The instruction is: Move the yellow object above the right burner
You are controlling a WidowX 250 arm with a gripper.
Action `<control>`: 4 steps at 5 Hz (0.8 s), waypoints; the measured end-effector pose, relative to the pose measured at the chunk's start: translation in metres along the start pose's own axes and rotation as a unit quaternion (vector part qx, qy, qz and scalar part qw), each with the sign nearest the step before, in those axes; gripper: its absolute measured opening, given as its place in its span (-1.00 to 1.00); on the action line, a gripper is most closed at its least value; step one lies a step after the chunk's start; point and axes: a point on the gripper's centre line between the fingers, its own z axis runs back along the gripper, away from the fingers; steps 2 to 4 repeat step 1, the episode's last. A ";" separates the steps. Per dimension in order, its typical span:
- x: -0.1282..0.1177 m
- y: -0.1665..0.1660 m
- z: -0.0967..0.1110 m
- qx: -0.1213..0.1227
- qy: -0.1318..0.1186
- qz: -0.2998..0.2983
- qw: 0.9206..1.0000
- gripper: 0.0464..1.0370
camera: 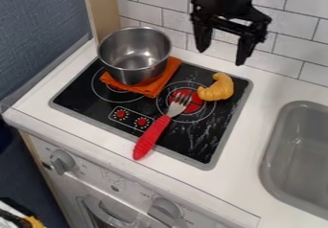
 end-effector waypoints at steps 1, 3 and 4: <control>-0.012 0.004 -0.002 -0.001 0.005 0.000 1.000 0.92; -0.012 0.004 -0.002 -0.001 0.005 0.000 1.000 0.92; -0.012 0.004 -0.002 -0.001 0.005 0.000 1.000 0.92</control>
